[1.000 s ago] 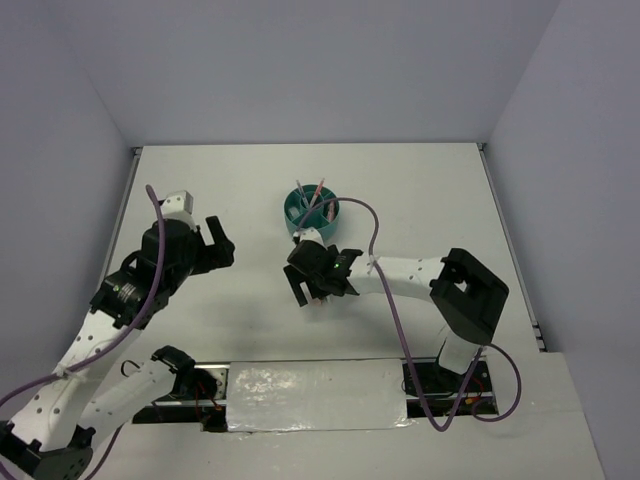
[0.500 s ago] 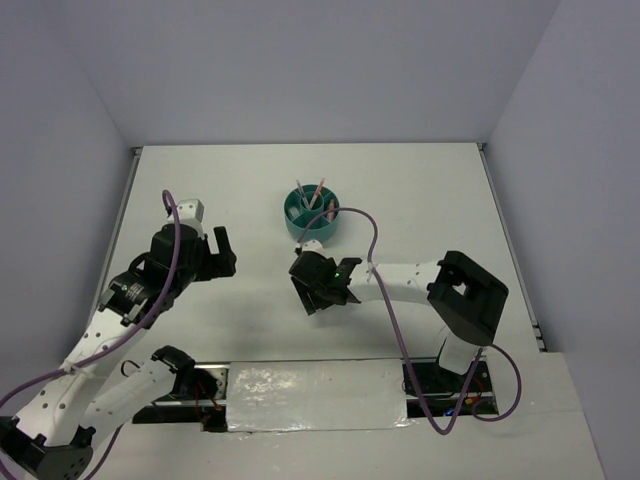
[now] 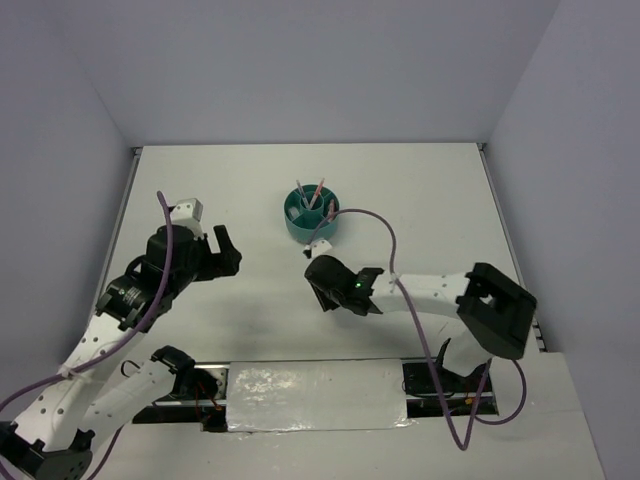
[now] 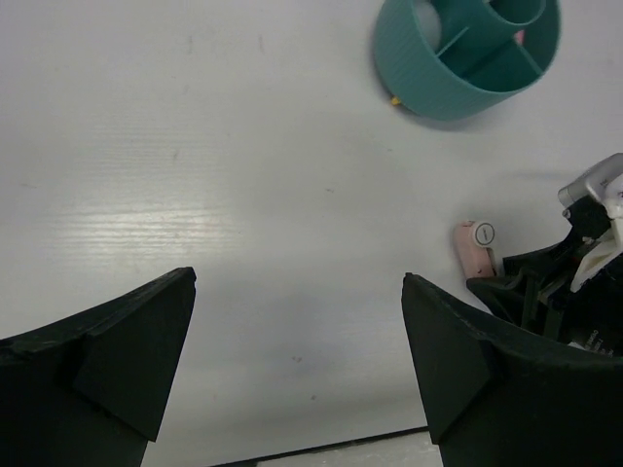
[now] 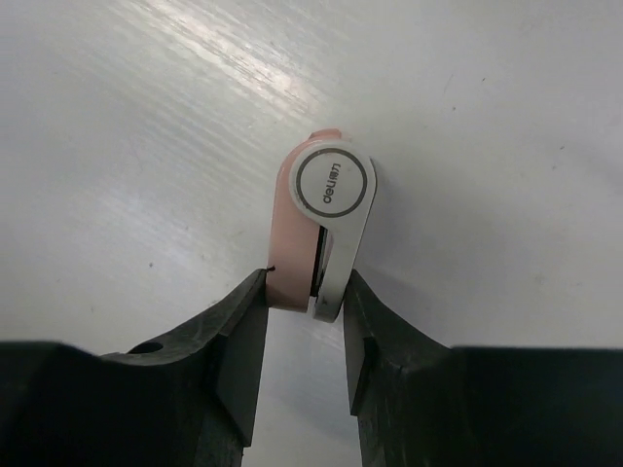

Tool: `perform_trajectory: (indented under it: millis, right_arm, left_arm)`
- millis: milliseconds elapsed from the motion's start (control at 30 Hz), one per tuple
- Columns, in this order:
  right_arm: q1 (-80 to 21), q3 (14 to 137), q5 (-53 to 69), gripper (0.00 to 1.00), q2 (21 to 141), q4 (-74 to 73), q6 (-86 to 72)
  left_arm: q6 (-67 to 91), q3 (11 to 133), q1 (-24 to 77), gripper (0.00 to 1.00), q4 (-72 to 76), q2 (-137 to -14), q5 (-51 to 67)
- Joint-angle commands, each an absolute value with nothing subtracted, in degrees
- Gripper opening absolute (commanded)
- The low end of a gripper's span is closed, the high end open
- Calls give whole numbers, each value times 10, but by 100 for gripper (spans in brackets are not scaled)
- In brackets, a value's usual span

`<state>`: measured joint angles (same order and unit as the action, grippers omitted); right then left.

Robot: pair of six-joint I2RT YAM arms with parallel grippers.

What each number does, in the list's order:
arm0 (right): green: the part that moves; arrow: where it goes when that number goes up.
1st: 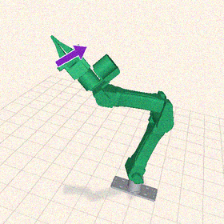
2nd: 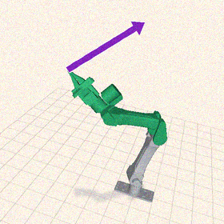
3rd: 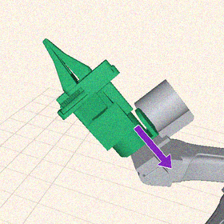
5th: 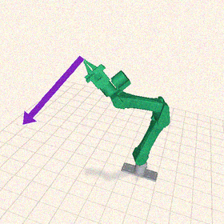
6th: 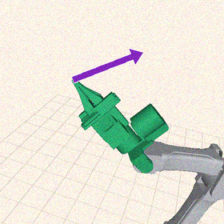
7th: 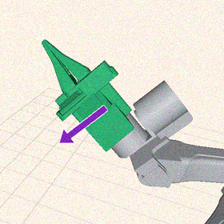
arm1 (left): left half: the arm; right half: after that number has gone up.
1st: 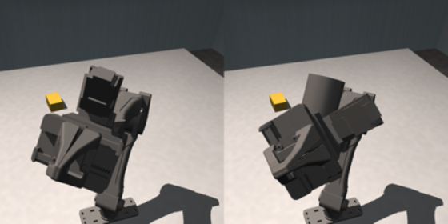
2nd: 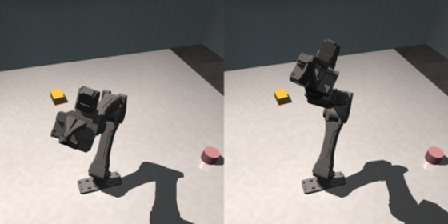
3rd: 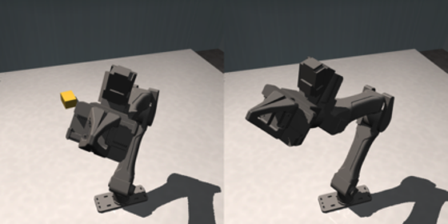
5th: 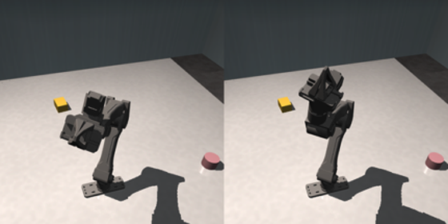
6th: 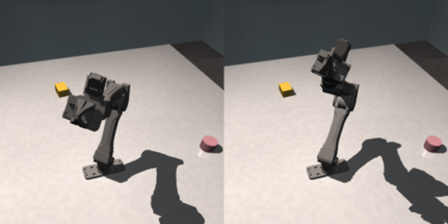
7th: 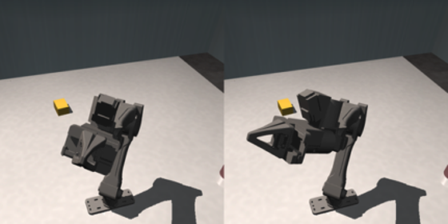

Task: Sort the stationery into containers
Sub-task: Pick up the stapler from the center of the board.

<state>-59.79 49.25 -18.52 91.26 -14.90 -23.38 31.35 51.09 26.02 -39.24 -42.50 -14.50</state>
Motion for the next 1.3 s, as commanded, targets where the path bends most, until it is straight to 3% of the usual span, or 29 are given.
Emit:
perform_trajectory:
  millis: [0, 100, 233, 500, 667, 767, 833, 967, 1067, 1100, 1133, 1167, 1200, 1233, 1267]
  right_arm:
    - [-603, 446, -194, 0, 805, -43, -166]
    - [-603, 374, -124, 0, 717, 51, -114]
    - [-602, 381, -89, 0, 670, 29, -108]
    - [-605, 390, -9, 0, 596, 41, -107]
    - [-606, 398, -5, 0, 577, 35, -101]
    - [-606, 401, -3, 0, 571, 34, -97]
    - [-605, 401, -4, 0, 570, 36, -98]
    - [-606, 401, -14, 0, 570, 39, -97]
    - [-606, 403, -21, 1, 573, 40, -98]
    - [-605, 403, -23, 1, 575, 40, -98]
    - [-606, 403, -27, 1, 576, 40, -100]
    - [-605, 403, -28, 3, 577, 41, -101]
    - [-606, 403, -31, 10, 578, 41, -105]
    - [-606, 400, -37, 28, 577, 43, -111]
    - [-605, 396, -49, 99, 566, 47, -118]
  left_arm:
    - [369, 491, 258, 99, -341, -415, -61]
    - [455, 436, 259, 99, -223, -422, 83]
    - [573, 362, 274, 99, 18, -449, 203]
    - [601, 409, 359, 95, 83, -557, 188]
    - [584, 437, 401, 79, 47, -596, 150]
    - [580, 437, 406, 78, 42, -609, 146]
    - [578, 436, 407, 65, 44, -617, 152]
    - [573, 434, 410, 61, 47, -626, 156]
    - [567, 438, 411, 27, 42, -632, 159]
    - [565, 443, 411, 8, 38, -634, 159]
    - [563, 444, 412, 0, 39, -635, 163]
    - [555, 445, 412, 0, 43, -636, 169]
    - [552, 447, 413, 0, 49, -636, 170]
    - [542, 449, 413, 0, 52, -633, 167]
    - [534, 453, 413, 0, 54, -632, 159]
